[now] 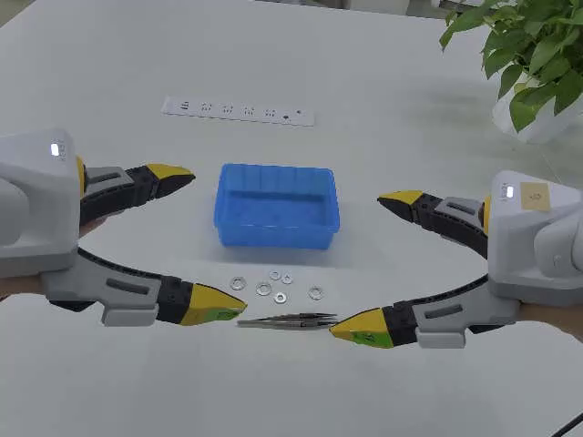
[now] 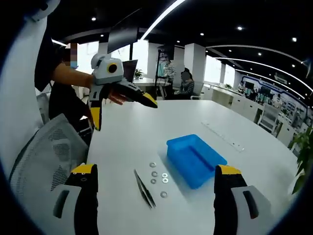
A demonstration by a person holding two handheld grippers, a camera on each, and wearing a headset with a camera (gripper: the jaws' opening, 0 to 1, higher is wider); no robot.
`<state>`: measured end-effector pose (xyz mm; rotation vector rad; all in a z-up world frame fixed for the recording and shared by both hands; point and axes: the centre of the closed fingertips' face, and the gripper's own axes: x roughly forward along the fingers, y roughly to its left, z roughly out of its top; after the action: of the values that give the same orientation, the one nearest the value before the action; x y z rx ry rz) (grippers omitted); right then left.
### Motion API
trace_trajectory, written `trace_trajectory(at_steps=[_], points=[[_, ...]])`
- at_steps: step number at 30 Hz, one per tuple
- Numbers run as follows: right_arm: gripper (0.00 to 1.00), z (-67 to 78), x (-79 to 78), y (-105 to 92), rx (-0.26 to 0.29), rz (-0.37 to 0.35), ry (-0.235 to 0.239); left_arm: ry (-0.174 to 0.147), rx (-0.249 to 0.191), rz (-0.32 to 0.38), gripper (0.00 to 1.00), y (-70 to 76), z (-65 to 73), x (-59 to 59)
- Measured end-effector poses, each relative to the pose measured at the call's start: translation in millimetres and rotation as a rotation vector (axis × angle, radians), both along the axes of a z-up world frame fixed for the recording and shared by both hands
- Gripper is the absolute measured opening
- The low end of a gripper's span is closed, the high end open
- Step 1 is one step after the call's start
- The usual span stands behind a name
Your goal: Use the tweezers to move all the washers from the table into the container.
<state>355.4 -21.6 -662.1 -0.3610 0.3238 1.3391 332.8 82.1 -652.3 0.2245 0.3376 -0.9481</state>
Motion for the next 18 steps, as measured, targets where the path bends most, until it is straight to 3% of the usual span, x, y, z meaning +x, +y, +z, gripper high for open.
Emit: trace_trajectory(at_steps=[18], points=[[1.0,-0.4,-0.9,0.1,-0.008,0.015,0.002,0.021,-0.001,0.0,0.99,1.6,-5.1,-3.7]])
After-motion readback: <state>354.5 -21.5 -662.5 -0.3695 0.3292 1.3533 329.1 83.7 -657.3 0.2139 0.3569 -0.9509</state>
